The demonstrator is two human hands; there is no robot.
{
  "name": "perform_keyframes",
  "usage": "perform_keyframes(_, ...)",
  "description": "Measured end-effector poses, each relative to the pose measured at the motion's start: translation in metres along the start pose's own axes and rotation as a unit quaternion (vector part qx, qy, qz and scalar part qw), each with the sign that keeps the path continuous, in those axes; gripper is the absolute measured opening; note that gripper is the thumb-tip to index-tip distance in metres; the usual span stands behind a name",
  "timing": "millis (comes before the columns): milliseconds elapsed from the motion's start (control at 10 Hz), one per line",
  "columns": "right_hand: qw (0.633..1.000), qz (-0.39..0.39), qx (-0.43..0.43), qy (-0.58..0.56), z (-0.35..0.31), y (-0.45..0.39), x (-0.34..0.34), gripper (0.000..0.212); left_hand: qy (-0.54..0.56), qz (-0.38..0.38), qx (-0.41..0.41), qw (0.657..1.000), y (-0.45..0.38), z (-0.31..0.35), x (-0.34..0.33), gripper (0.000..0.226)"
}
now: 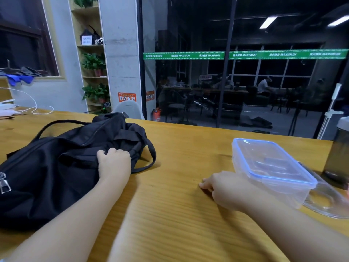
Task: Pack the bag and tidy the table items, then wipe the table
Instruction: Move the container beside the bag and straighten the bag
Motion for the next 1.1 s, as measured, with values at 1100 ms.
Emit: perform_keyframes(1100, 0.984, 0.177, -0.025, 0.022, -0.029, -0.047, 0.066, 0.038, 0.406, -0.092, -0.353, 0.838, 0.109, 0.045, 0.057, 0.056)
Point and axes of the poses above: each hand's wrist, its own y-axis away from the middle knuckle, its own x-axis out of the back of the hand, z = x × y, the point moved 6 cm from there along -y, towards the middle knuckle, and after that the axes turned 15 degrees about y, right-handed, at the moved point
